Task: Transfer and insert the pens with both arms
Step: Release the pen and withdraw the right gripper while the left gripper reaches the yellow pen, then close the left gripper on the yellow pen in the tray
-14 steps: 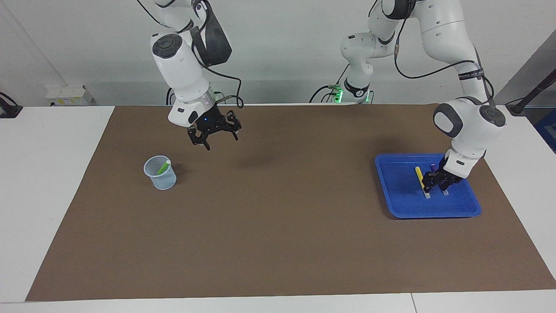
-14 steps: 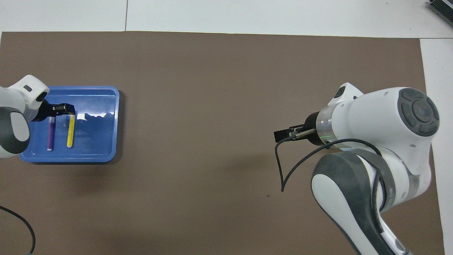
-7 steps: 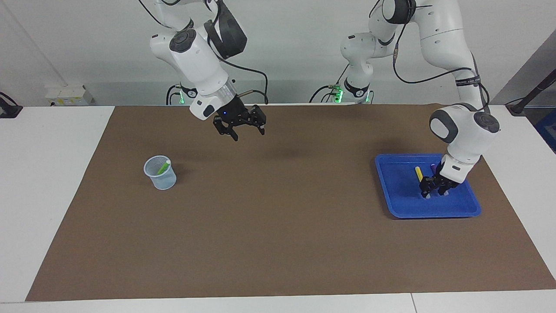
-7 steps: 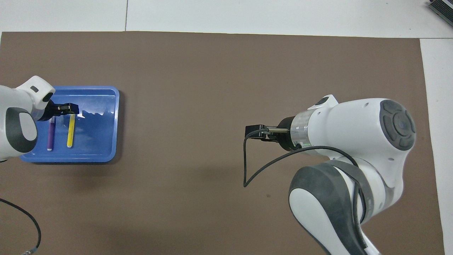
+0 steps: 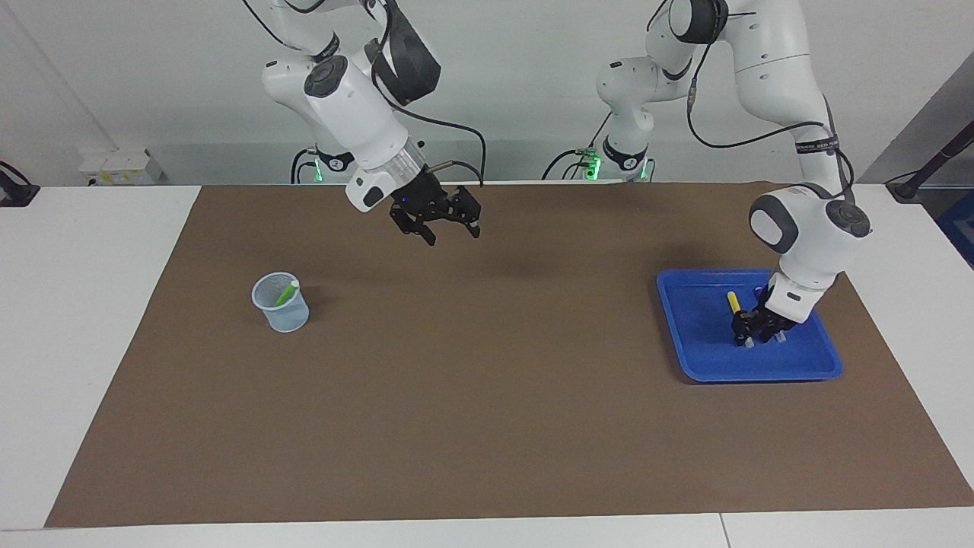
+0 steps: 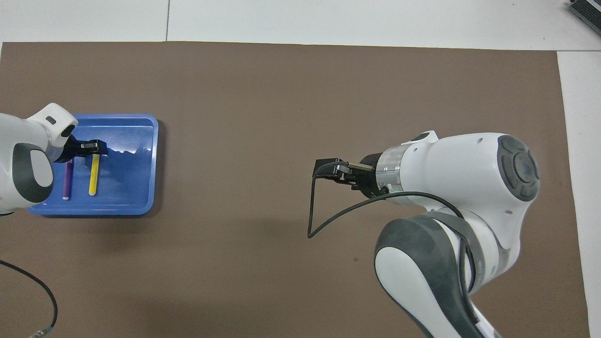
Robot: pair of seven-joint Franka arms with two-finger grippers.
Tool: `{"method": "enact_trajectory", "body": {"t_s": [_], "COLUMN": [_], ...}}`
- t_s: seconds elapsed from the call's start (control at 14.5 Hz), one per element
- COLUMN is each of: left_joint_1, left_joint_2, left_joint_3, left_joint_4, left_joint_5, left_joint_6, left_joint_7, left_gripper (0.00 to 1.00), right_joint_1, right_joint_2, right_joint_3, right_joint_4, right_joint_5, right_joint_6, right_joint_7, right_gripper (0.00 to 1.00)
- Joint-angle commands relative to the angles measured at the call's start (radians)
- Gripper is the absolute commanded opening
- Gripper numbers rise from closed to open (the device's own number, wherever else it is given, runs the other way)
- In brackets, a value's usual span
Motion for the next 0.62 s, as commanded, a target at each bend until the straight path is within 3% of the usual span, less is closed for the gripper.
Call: {"method": "enact_trajectory", "body": {"t_s": [0.0,0.35,0.41,0.48,0.55], "left_joint_1": [-0.003,-0.001,-0.001,-0.001,-0.001], "left_joint_2": [-0.004,-0.007,-0.007,-0.009,-0.009], "left_joint_3": [0.002,0.003,0.003,0.003,0.003], "left_joint_4": [-0.004,-0.001,-0.001,-0.001,-0.001], "left_joint_5": [-0.018,-0.018,-0.018,-0.018,-0.018], "left_joint_6": [-0.023,-0.063,-0.069,-0.074,-0.074], "left_joint_7": [0.014,0.014,0.014,0.014,0.014], "left_gripper": [0.6,0.46,0.38,0.21,0.11], "right_joint_1": [0.001,0.001,0.003,0.013,0.019], "right_joint_2": [0.003,0.003,0.003,0.005,0.005], "right_joint_3": [0.001,0.001,0.001,0.001,-0.001], "right_joint_4": [0.001,0.002,0.002,0.001,0.002], "right_joint_5": [0.024,0.069,0.073,0.073,0.074], "right_joint_6": [0.015,0.024,0.037,0.038,0.04], "right_joint_7": [0.015,0.036,0.047,0.061,0.077], "right_gripper": [1.0,1.0,1.0,1.0,1.0]}}
